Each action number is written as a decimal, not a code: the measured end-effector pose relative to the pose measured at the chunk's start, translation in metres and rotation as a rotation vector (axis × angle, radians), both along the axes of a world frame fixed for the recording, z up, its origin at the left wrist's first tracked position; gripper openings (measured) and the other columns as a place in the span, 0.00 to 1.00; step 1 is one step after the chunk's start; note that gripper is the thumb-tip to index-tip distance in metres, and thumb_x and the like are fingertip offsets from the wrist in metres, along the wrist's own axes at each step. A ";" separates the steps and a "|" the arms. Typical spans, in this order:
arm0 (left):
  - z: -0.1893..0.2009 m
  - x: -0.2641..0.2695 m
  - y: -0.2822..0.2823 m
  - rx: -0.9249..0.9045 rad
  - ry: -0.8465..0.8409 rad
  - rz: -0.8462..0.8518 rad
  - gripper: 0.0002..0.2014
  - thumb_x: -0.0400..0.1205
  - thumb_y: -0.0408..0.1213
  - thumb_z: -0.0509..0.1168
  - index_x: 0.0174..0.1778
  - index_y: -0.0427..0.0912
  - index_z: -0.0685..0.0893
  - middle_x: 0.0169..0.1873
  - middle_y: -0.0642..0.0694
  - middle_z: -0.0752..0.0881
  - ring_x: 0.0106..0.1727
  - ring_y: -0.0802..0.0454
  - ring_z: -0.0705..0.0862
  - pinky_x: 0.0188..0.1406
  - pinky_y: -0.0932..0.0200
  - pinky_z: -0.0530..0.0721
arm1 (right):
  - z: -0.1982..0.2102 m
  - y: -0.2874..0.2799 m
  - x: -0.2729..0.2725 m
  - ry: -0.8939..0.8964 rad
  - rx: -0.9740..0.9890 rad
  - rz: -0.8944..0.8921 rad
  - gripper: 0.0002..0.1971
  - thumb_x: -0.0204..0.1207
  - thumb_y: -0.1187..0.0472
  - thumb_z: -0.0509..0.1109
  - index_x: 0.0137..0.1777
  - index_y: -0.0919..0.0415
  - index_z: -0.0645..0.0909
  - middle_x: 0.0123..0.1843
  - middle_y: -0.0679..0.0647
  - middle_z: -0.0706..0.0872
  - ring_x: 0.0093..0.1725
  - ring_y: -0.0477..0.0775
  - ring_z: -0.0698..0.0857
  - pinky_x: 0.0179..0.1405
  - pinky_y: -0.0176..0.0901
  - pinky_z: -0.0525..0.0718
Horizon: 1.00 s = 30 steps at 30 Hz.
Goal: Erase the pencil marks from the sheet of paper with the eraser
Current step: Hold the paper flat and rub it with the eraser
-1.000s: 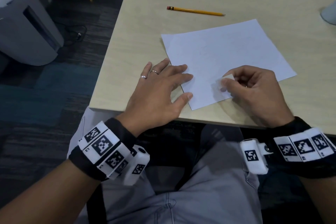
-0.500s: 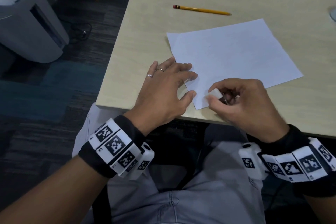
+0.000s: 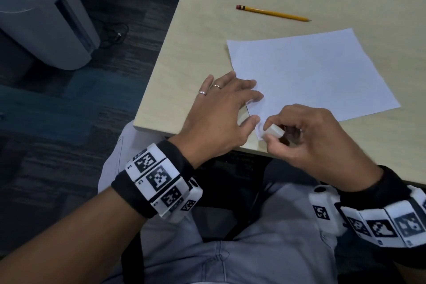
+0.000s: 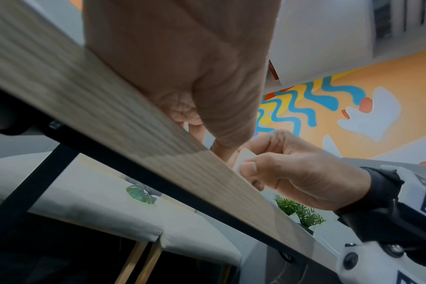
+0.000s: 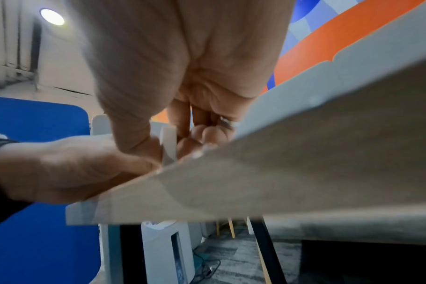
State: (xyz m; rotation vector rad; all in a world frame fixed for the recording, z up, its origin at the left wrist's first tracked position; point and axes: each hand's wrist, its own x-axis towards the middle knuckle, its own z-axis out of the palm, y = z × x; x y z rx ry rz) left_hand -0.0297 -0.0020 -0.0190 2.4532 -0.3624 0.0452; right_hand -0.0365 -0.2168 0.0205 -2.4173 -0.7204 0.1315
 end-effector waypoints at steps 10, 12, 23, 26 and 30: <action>-0.001 0.000 0.002 0.013 -0.009 -0.019 0.24 0.84 0.59 0.68 0.77 0.63 0.81 0.83 0.65 0.73 0.91 0.55 0.57 0.92 0.44 0.44 | 0.011 -0.014 0.000 0.073 0.207 -0.172 0.02 0.81 0.57 0.80 0.51 0.52 0.92 0.41 0.54 0.86 0.41 0.56 0.82 0.41 0.35 0.81; 0.000 -0.001 0.002 0.030 0.015 -0.031 0.29 0.81 0.65 0.69 0.79 0.64 0.80 0.84 0.65 0.71 0.91 0.56 0.55 0.92 0.44 0.43 | 0.006 -0.009 0.002 0.043 0.213 -0.217 0.02 0.83 0.55 0.78 0.52 0.51 0.92 0.43 0.54 0.87 0.42 0.56 0.84 0.41 0.40 0.83; 0.007 0.001 0.004 0.056 0.080 -0.071 0.36 0.78 0.69 0.72 0.82 0.65 0.75 0.87 0.66 0.66 0.92 0.58 0.49 0.91 0.46 0.37 | -0.002 -0.011 0.002 0.130 0.232 -0.247 0.06 0.80 0.64 0.80 0.42 0.53 0.92 0.32 0.53 0.85 0.31 0.50 0.77 0.35 0.52 0.81; 0.006 0.001 0.003 0.070 0.075 -0.072 0.36 0.78 0.70 0.70 0.83 0.65 0.75 0.87 0.65 0.66 0.92 0.58 0.49 0.91 0.44 0.38 | -0.005 0.003 -0.003 0.114 0.215 -0.174 0.06 0.80 0.64 0.81 0.41 0.57 0.92 0.32 0.53 0.83 0.31 0.51 0.76 0.34 0.52 0.78; 0.006 0.001 0.002 0.068 0.074 -0.071 0.36 0.79 0.70 0.70 0.83 0.65 0.75 0.87 0.65 0.66 0.92 0.56 0.50 0.91 0.42 0.39 | -0.003 -0.016 0.012 0.133 0.189 -0.288 0.05 0.80 0.63 0.80 0.42 0.58 0.92 0.31 0.58 0.83 0.32 0.63 0.78 0.36 0.60 0.82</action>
